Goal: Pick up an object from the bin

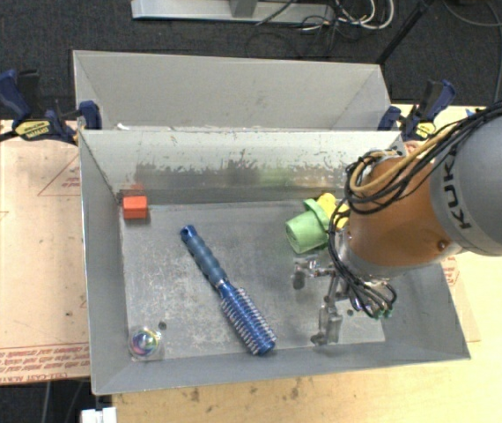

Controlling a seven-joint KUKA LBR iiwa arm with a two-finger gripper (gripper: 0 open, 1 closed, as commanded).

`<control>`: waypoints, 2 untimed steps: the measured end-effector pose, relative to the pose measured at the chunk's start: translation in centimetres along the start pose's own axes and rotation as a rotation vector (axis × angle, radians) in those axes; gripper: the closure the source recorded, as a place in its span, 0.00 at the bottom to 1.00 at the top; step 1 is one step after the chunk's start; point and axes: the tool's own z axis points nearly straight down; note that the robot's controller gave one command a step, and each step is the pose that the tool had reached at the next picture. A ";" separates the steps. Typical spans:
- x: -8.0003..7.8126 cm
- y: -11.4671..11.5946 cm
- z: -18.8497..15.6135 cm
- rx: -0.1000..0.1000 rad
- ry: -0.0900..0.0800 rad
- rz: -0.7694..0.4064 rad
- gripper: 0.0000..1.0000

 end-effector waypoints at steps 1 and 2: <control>-2.1 6.8 -5.1 -0.005 -0.005 0.029 0.00; -1.9 6.4 -4.8 -0.001 0.001 0.035 1.00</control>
Offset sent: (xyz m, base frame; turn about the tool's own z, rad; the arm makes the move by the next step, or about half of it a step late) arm 0.0081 0.0647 0.0483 0.0371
